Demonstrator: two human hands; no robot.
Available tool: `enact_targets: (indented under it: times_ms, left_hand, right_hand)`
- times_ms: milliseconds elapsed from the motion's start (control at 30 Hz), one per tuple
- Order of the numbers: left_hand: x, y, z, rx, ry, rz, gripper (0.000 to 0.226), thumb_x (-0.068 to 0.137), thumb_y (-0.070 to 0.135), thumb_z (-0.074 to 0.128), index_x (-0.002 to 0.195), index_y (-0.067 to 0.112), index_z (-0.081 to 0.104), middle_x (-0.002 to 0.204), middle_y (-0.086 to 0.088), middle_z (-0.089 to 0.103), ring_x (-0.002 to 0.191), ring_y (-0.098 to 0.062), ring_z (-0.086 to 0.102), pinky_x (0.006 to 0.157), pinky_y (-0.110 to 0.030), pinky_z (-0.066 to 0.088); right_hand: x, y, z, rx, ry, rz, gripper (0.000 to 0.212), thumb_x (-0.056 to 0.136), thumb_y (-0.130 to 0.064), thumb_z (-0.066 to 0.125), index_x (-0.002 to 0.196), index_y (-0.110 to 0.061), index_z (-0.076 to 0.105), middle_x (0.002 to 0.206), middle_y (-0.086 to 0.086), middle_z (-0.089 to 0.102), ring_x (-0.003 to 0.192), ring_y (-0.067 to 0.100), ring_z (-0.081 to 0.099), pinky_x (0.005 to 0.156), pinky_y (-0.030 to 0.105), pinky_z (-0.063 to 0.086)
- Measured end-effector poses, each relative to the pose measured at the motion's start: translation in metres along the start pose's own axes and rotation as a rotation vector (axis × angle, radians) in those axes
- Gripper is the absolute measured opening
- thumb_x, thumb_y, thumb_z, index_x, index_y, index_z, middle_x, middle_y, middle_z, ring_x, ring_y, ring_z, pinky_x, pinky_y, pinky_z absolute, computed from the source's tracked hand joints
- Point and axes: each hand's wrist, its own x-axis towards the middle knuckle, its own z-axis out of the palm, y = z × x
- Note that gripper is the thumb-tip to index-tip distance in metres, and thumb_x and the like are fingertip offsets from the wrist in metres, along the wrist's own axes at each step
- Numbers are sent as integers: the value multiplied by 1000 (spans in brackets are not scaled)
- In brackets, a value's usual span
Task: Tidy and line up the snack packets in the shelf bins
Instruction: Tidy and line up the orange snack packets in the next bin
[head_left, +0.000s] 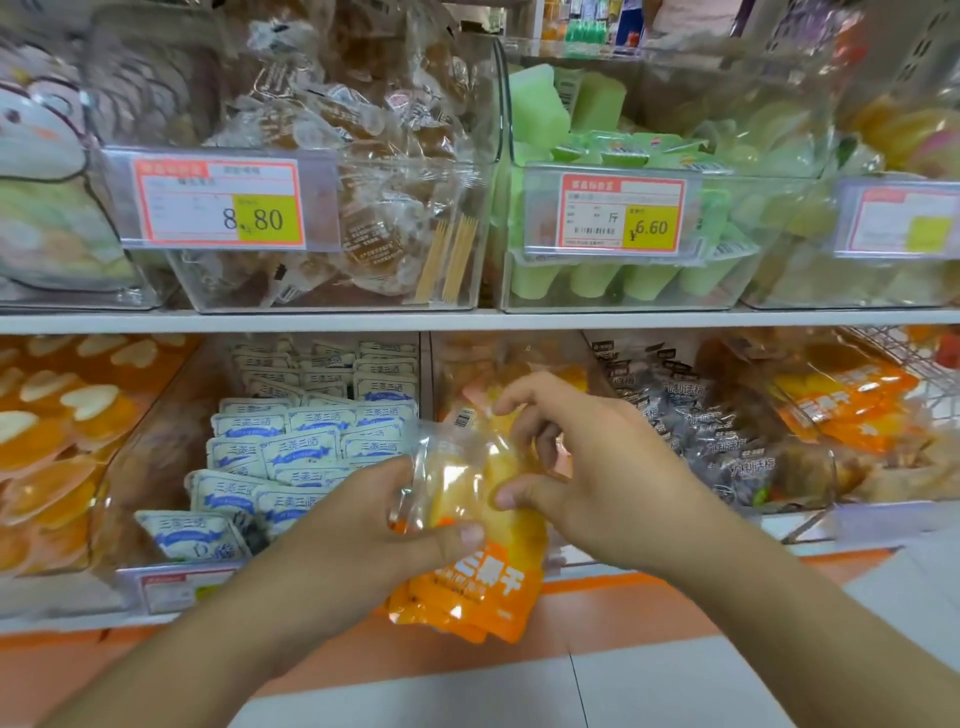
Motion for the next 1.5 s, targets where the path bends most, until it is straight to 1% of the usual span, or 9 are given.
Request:
enact_targets:
  times_ms: [200, 300, 433, 600, 833, 1033, 1267, 1367, 1500]
  left_hand:
    - [14, 6, 6, 142, 179, 160, 33, 87, 16, 81, 113, 30, 66, 99, 0, 77, 94, -19, 74, 91, -52, 58]
    - [27, 17, 16, 175, 166, 267, 48, 91, 12, 75, 126, 38, 56, 106, 13, 75, 97, -5, 72, 87, -33, 60]
    - [45, 14, 27, 407, 107, 325, 45, 98, 16, 67, 127, 41, 45, 95, 34, 67, 85, 11, 65, 69, -8, 48]
    - [55, 3, 26, 882, 196, 388, 63, 90, 46, 70, 144, 38, 40, 127, 22, 37, 123, -8, 35, 107, -31, 32]
    - [53, -6, 14, 824, 233, 318, 55, 83, 55, 74, 125, 47, 40, 119, 21, 58, 119, -7, 41, 107, -35, 36]
    - [53, -12, 11, 1017, 243, 357, 59, 90, 47, 71, 138, 43, 37, 116, 25, 53, 101, 4, 17, 107, -22, 14]
    - [46, -15, 9, 1193, 196, 469, 55, 88, 66, 55, 135, 40, 45, 131, 25, 47, 129, -3, 34, 115, -27, 7]
    - [50, -18, 11, 1221, 178, 480, 52, 93, 68, 36, 134, 40, 52, 122, 24, 57, 125, -5, 47, 114, -33, 14]
    - [62, -23, 8, 1342, 157, 513, 42, 91, 61, 41, 111, 37, 69, 96, 19, 66, 100, -10, 62, 107, -37, 24]
  right_hand:
    - [2, 11, -2, 189, -55, 116, 75, 78, -37, 90, 139, -45, 48, 134, -22, 55, 113, 5, 61, 93, 28, 53]
    - [2, 21, -13, 343, 16, 144, 67, 80, -8, 89, 127, -43, 56, 125, -17, 67, 94, 3, 68, 79, 29, 58]
    - [3, 35, -9, 254, 65, 158, 70, 81, -9, 88, 125, -46, 47, 122, -16, 65, 112, 7, 65, 88, 43, 58]
    - [4, 50, -2, 124, -65, 144, 71, 82, -7, 85, 131, -49, 56, 117, -14, 67, 96, 8, 70, 82, 27, 58]
    - [11, 56, 16, -76, -271, 219, 32, 86, -22, 83, 99, -29, 54, 89, -10, 62, 73, 6, 59, 71, 35, 54]
    - [5, 57, 23, 13, -283, 208, 38, 91, -24, 78, 114, -37, 51, 92, -15, 60, 70, 5, 63, 60, 23, 47]
    - [-3, 50, 24, -88, -203, 95, 36, 99, -27, 68, 134, -37, 66, 103, -10, 73, 81, -2, 61, 78, 16, 49]
    - [-3, 47, 36, -94, -240, 52, 34, 96, -24, 62, 127, -38, 64, 107, -7, 75, 96, 13, 67, 86, 35, 57]
    - [0, 52, 16, -138, -213, 29, 27, 92, -29, 69, 118, -33, 71, 95, -15, 74, 97, 9, 62, 95, 31, 48]
